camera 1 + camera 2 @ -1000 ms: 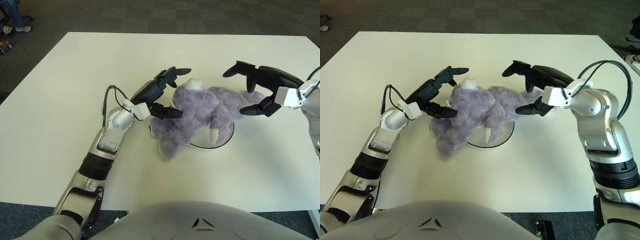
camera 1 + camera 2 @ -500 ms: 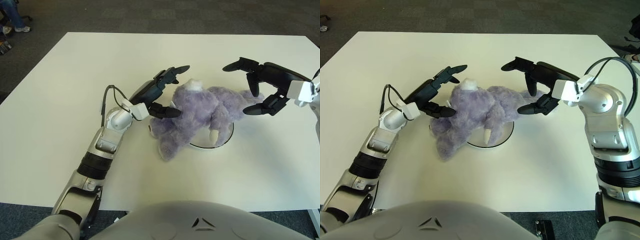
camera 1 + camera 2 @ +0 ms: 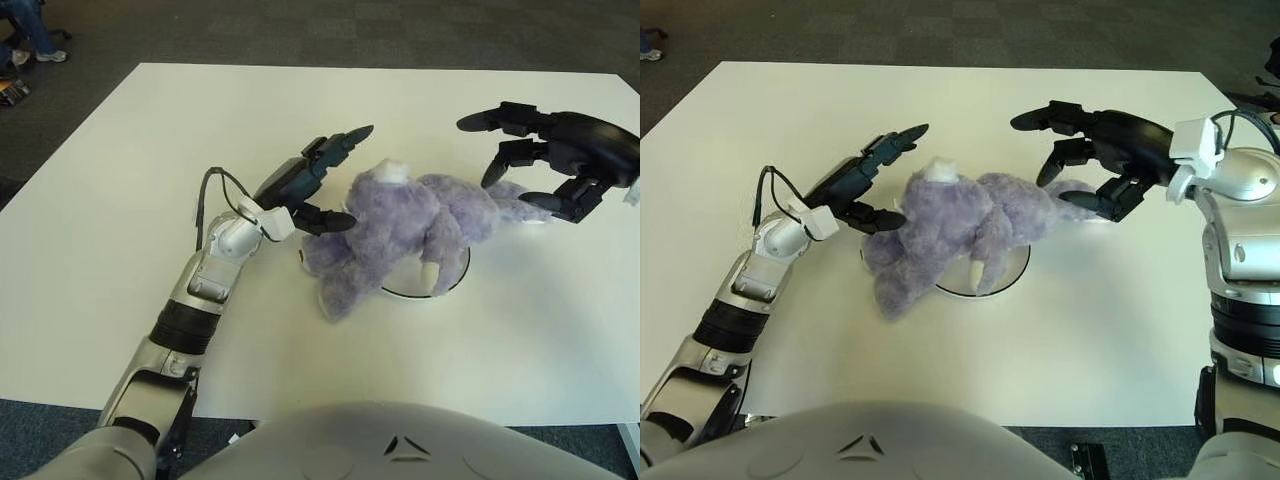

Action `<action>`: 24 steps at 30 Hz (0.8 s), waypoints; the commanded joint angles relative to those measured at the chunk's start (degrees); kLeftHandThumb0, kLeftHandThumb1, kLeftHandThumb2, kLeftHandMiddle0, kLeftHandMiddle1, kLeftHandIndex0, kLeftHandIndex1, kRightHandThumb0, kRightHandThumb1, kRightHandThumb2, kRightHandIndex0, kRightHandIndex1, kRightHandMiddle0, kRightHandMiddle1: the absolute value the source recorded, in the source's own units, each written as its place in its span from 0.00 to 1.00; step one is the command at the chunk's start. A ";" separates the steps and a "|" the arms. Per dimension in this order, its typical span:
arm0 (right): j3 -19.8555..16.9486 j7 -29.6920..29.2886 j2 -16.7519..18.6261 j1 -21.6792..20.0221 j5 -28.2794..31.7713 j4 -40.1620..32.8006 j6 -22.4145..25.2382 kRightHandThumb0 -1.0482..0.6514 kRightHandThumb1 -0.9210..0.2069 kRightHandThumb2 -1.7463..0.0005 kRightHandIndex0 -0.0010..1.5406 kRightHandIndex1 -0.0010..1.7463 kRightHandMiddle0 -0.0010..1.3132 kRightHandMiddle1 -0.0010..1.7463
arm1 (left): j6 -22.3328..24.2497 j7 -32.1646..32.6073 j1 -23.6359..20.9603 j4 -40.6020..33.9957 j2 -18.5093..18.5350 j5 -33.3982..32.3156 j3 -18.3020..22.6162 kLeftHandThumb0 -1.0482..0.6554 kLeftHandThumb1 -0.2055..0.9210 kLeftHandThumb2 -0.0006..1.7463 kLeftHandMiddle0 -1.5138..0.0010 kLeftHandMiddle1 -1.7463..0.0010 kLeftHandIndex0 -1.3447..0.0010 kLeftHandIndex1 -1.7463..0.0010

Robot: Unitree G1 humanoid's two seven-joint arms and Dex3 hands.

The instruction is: Put the doll into the plate.

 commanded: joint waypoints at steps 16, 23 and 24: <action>-3.48 -4.25 0.21 -3.44 9.29 3.37 11.41 0.48 0.53 0.29 0.19 0.11 0.00 0.36 | -4.11 11.67 -4.02 11.46 -6.43 -7.87 9.10 0.02 1.00 0.51 0.89 0.55 1.00 0.67; -3.57 -4.21 0.18 -3.28 9.33 3.45 11.37 0.48 0.53 0.29 0.20 0.11 0.00 0.36 | 0.01 12.72 -4.41 10.31 -6.93 -8.31 11.22 0.07 1.00 0.50 0.86 0.51 1.00 0.69; -3.59 -4.19 0.16 -3.26 9.34 3.49 11.34 0.48 0.53 0.29 0.20 0.11 0.00 0.36 | 1.12 12.85 -4.37 9.84 -6.98 -8.39 11.55 0.07 1.00 0.50 0.85 0.51 1.00 0.69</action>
